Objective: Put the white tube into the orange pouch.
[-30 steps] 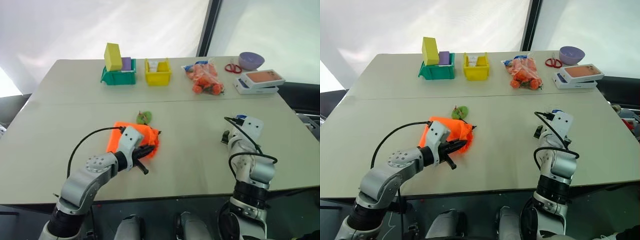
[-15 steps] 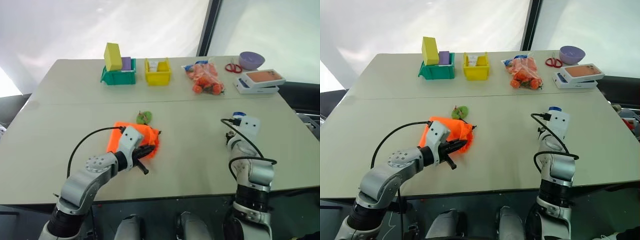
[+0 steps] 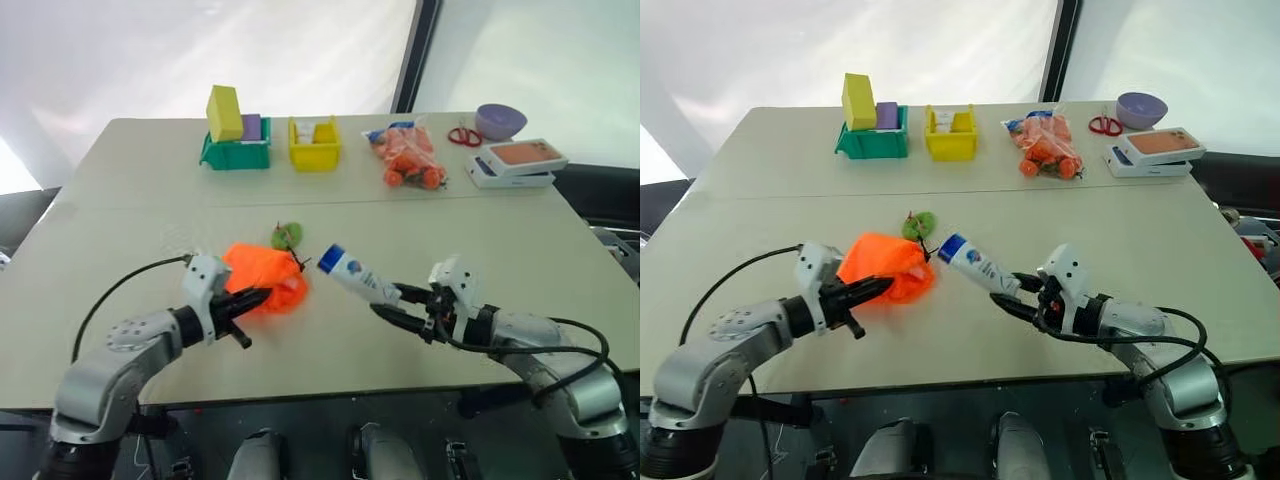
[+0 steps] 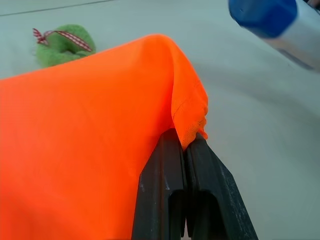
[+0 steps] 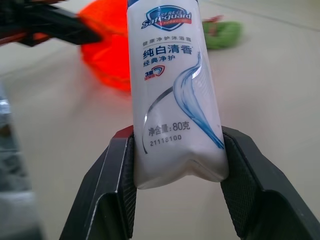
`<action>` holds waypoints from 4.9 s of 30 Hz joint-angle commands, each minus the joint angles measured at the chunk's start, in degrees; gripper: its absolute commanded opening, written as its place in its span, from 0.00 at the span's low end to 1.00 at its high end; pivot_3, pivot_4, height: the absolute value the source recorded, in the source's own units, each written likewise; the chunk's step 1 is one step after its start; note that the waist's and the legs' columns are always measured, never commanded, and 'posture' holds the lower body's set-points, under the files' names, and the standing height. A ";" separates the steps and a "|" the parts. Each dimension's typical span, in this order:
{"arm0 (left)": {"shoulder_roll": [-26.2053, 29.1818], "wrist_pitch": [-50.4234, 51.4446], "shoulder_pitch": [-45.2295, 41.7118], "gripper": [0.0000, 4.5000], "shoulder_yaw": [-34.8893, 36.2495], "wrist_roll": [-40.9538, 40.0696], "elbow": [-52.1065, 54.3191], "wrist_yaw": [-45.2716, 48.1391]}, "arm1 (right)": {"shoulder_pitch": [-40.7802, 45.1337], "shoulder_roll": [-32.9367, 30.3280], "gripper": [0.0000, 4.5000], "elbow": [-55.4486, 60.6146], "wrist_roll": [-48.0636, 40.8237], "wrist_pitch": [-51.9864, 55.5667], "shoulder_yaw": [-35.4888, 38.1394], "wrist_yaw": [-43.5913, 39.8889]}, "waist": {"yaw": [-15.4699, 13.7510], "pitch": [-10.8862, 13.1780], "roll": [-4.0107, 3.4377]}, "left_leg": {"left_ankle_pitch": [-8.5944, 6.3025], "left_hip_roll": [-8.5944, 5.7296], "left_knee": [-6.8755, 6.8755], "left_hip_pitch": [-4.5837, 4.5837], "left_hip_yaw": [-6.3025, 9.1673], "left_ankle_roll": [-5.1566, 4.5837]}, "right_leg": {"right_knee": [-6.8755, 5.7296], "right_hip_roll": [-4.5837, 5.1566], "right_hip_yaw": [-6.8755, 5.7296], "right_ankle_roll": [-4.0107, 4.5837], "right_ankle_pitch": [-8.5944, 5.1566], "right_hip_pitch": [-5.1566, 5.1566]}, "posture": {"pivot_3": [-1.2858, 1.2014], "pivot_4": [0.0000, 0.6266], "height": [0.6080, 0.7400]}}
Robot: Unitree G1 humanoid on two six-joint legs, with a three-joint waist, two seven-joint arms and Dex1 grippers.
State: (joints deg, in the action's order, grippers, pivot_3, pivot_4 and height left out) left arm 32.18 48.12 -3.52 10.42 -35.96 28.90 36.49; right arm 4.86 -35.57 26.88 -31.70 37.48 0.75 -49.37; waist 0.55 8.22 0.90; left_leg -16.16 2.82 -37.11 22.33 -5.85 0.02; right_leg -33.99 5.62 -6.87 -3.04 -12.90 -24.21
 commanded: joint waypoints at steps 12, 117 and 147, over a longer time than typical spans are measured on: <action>5.78 3.72 0.45 0.00 7.28 -12.36 2.10 2.17 | 8.71 5.06 0.47 -4.06 6.01 -2.18 -16.85 -1.76 | -0.26 -0.03 0.12 | 0.00 -0.03 0.04 0.05 -0.01 0.00 | 0.02 0.00 -0.01 0.20 0.13 -0.05 | 0.52 0.24 1.00; 15.08 -0.22 4.37 0.65 12.30 -13.75 -3.75 11.57 | 20.02 20.23 0.00 -13.50 9.97 8.42 -2.12 16.75 | 0.42 0.07 -0.05 | 0.01 -0.01 0.17 0.12 -0.15 0.20 | -0.03 0.04 0.02 0.24 0.20 -0.05 | 0.52 0.24 1.00; 11.91 -2.39 -27.60 0.99 -17.17 -0.72 -23.55 25.40 | 17.79 18.77 0.00 -7.42 -0.58 11.35 3.06 20.92 | 0.24 -0.04 0.14 | 0.04 -0.05 0.13 0.09 -0.11 0.17 | -0.08 -0.18 0.05 0.17 0.20 0.05 | 0.52 0.24 1.00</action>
State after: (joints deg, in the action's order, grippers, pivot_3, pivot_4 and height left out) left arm 44.18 45.82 -29.42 -4.88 -38.60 6.49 60.27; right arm 21.42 -16.72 17.93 -31.29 49.69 3.19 -28.52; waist 0.79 8.18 1.03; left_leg -16.11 2.78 -36.98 22.42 -5.98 0.19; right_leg -34.09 5.43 -6.80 -2.96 -12.65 -24.17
